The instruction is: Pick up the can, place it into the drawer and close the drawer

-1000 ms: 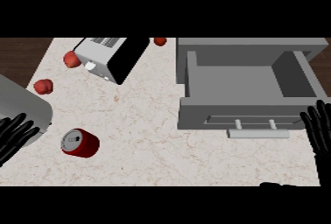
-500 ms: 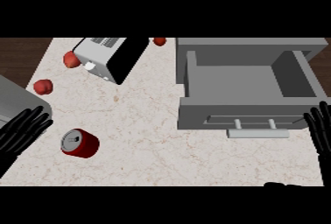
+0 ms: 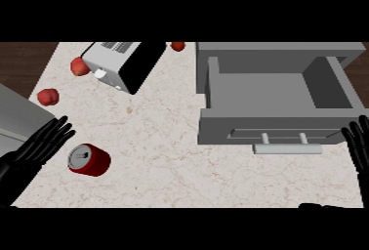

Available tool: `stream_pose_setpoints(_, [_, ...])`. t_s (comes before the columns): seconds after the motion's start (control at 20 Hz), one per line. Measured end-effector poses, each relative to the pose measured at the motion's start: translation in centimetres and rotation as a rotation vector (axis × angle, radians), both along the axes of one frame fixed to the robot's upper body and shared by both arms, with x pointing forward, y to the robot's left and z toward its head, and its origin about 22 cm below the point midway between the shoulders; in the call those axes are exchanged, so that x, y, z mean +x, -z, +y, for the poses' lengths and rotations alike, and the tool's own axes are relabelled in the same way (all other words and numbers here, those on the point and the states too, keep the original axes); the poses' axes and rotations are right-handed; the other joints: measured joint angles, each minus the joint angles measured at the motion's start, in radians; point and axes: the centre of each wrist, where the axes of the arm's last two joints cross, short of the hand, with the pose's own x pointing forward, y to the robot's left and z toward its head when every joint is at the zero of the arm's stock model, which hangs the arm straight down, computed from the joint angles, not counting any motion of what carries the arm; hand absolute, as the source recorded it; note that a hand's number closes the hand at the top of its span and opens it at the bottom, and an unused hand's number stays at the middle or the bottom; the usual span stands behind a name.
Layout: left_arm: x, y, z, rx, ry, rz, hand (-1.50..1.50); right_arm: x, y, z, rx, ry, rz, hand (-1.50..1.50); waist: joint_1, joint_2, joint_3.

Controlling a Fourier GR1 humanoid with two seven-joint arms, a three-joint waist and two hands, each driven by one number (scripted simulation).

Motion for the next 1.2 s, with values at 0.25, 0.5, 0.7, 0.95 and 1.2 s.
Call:
stream_pose_setpoints(0.25, [0.5,2.3,1.1,0.006,-0.028,0.018,-1.5,-0.7,0.3,-0.2,-0.008,0.002,0.004,-1.5,-0.001,0.0,0.0])
stream_pose_setpoints(0.5, [1.5,3.9,2.2,0.016,-0.044,0.021,-1.5,-0.2,0.8,-0.7,0.001,0.003,0.003,-1.5,-0.001,0.0,0.0])
stream_pose_setpoints(0.7, [1.7,5.2,3.1,0.028,-0.063,0.014,-1.5,-0.6,1.1,-0.6,-0.005,-0.001,0.006,-1.5,-0.001,0.0,0.0])
stream_pose_setpoints(0.95, [2.4,7.5,3.7,0.038,-0.07,0.025,-1.5,-0.8,0.9,-0.5,-0.002,0.001,0.002,-1.5,-0.002,0.0,0.0])
stream_pose_setpoints(1.2, [2.9,9.7,4.3,0.064,-0.085,0.041,-1.5,-0.5,0.1,0.1,-0.005,-0.002,-0.005,-1.5,-0.002,0.001,0.0])
